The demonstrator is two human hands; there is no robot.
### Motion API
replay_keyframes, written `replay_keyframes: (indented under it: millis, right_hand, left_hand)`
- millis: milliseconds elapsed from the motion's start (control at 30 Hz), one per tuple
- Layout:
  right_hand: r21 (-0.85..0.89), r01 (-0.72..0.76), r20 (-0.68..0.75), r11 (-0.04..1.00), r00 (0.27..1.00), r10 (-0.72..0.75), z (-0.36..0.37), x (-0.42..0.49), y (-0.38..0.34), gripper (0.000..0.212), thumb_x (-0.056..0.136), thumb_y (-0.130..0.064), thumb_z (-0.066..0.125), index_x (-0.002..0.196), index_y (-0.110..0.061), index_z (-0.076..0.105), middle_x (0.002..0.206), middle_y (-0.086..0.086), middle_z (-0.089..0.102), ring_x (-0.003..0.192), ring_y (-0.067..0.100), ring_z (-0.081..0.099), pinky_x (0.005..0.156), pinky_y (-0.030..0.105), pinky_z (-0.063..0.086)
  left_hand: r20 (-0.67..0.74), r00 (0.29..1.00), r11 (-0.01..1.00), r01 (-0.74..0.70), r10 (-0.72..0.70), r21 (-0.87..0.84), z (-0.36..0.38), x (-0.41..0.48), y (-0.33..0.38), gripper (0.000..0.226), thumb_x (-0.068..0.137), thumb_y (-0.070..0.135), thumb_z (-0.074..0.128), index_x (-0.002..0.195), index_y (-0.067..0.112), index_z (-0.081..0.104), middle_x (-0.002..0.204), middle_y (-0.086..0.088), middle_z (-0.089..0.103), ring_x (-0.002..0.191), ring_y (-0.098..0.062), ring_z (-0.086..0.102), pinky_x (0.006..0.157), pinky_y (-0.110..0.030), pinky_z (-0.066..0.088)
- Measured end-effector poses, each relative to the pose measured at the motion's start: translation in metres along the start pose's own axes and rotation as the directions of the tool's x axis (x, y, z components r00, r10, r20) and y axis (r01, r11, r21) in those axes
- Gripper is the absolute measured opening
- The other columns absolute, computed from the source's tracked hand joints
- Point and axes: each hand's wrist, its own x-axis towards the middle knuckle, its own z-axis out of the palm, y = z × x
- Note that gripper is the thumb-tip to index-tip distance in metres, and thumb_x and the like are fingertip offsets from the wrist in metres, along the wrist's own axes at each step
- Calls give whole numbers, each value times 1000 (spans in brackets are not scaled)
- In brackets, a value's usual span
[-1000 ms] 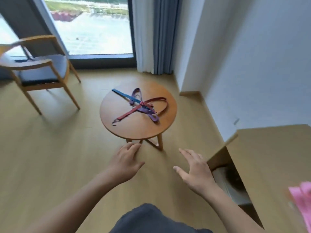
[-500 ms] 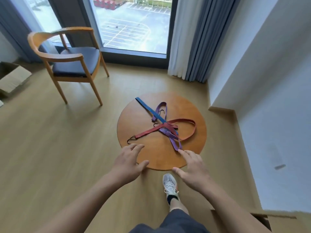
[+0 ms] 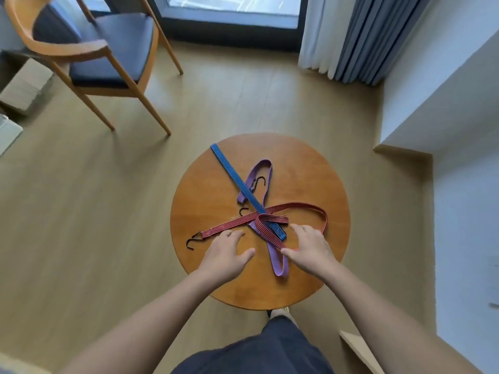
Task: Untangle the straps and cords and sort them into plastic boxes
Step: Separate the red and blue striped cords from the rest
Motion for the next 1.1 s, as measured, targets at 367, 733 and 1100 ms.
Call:
replay_keyframes:
  millis: [367,733,1100]
  right_hand:
    - [-266,154,74,952,987,-139,23,135,6,71,90,-34,66,152,-23,32,162,3,26,150,30,18,119,46,25]
    - [-275,152,-79,949,980,-180,19,99,5,22,83,-34,61,100,-20,64,104,3,57,106,30,49,87,43,35]
    - [104,342,-273,934,913,-304,2,8,-13,16,78,-11,68,94,-8,68,96,5,65,91,31,55,82,39,45]
  left_hand:
    - [89,932,811,350,-351,-468,42,93,33,37,89,47,74,118,26,62,103,5,68,98,-19,66,88,-38,56]
    - [198,897,693,433,-395,-576,56,76,21,20,89,32,77,102,26,63,101,2,70,89,-21,64,88,-44,58]
    - [248,947,468,317,-204,-825,19,42,25,13,91,-1,64,87,10,70,60,-2,54,58,-19,56,73,-36,52]
